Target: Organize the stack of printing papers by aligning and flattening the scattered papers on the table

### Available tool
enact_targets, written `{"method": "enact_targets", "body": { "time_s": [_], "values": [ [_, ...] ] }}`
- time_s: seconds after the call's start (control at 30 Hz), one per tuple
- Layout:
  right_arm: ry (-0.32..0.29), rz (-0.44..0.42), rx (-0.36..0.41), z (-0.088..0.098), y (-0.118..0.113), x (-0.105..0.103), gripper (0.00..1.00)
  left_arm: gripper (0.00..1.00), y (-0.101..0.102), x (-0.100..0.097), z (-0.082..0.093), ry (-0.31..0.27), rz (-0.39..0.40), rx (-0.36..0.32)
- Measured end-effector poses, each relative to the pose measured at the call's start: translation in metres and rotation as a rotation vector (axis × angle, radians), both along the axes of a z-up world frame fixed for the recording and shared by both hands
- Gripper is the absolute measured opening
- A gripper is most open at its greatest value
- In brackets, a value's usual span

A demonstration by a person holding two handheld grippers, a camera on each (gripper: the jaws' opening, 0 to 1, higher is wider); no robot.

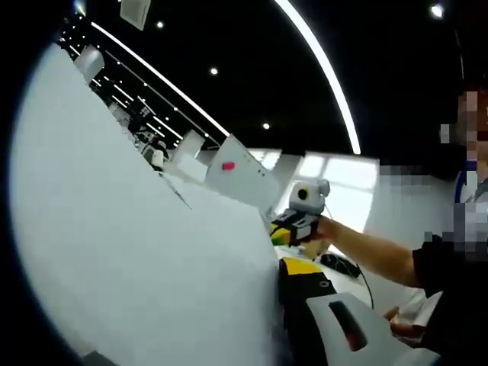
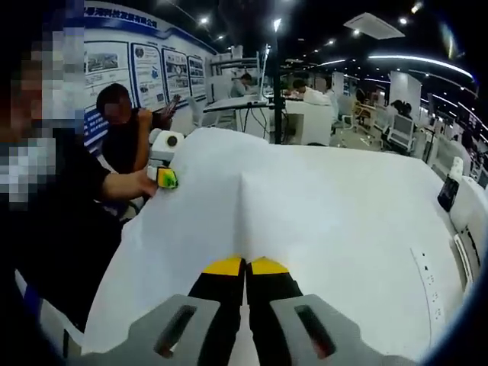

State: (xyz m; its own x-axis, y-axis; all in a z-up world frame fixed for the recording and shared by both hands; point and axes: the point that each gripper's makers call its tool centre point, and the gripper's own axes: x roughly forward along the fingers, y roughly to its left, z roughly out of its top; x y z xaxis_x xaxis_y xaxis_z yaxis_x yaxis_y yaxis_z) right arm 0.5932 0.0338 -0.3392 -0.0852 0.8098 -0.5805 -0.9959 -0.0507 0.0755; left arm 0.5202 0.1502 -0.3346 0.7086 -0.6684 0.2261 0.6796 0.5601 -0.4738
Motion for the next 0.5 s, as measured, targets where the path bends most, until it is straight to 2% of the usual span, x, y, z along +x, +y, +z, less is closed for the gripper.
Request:
{"method": "enact_targets", "body": {
  "time_s": [0.2, 0.5],
  "values": [
    [0.031, 0.012, 0.010, -0.001, 0.018, 0.002, 0.00, 0.25, -0.003, -0.001, -0.002, 0.000, -0.014, 0.017],
    [0.040, 0.035, 0.016, -0.005, 0.038, -0.004, 0.00, 0.25, -0.003, -0.001, -0.002, 0.001, -0.008, 0.021]
  ]
}}
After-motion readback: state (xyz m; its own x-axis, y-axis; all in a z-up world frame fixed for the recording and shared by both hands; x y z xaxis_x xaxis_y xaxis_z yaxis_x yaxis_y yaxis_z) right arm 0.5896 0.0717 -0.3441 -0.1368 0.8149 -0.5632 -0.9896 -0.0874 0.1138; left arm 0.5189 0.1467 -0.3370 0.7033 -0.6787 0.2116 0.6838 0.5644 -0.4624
